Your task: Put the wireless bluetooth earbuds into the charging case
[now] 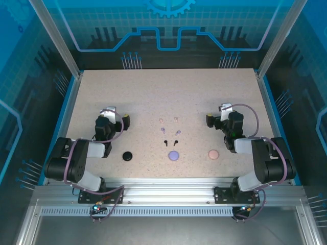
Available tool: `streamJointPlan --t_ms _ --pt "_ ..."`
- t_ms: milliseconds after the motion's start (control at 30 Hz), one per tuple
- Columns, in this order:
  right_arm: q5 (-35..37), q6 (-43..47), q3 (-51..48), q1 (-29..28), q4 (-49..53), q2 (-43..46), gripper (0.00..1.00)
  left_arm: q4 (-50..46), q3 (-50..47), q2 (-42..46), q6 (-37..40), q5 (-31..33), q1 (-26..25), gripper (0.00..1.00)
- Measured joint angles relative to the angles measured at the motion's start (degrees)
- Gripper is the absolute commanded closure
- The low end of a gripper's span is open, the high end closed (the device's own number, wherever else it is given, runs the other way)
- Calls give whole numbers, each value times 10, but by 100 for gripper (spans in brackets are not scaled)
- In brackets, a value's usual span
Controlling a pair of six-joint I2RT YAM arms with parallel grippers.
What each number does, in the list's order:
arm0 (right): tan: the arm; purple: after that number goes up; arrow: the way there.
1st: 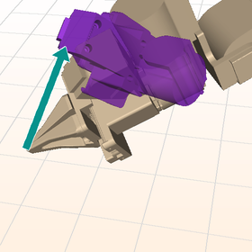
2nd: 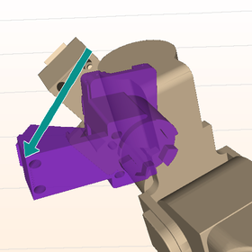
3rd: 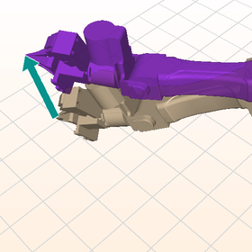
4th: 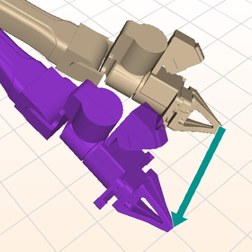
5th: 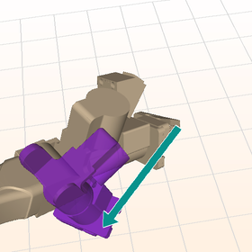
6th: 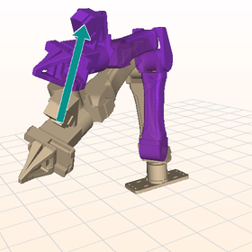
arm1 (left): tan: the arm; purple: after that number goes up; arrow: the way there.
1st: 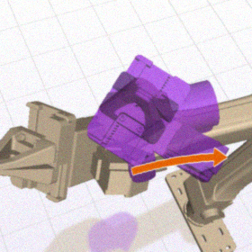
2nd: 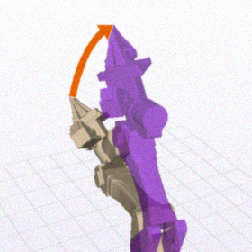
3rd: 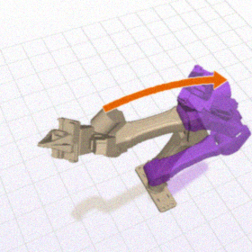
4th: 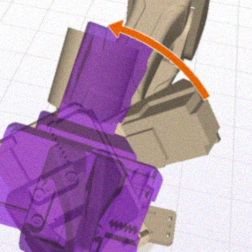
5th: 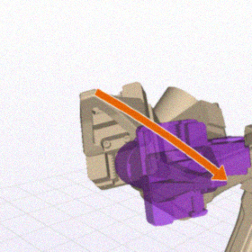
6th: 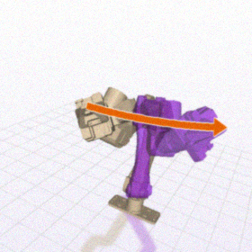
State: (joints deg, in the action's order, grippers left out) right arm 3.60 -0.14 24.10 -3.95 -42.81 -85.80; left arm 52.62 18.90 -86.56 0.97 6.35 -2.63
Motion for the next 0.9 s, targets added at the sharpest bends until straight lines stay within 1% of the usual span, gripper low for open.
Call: streamJointPlan --t_ms 200,333,633,767,833,900 --pt "0 0 0 0 0 0 0 -4 0 0 0 3 0 1" --pt "0 0 0 0 0 0 0 -29 13 -1 0 2 2 1" --pt "-1 0 0 0 0 0 0 -61 36 -1 -7 -23 23 1" --pt "-1 0 0 0 0 0 0 -66 36 -1 -10 -28 24 1" --pt "5 0 1 0 5 2 0 -86 43 0 -11 -27 24 1" --pt "19 -2 7 0 38 14 0 -123 55 12 -12 -23 24 1"
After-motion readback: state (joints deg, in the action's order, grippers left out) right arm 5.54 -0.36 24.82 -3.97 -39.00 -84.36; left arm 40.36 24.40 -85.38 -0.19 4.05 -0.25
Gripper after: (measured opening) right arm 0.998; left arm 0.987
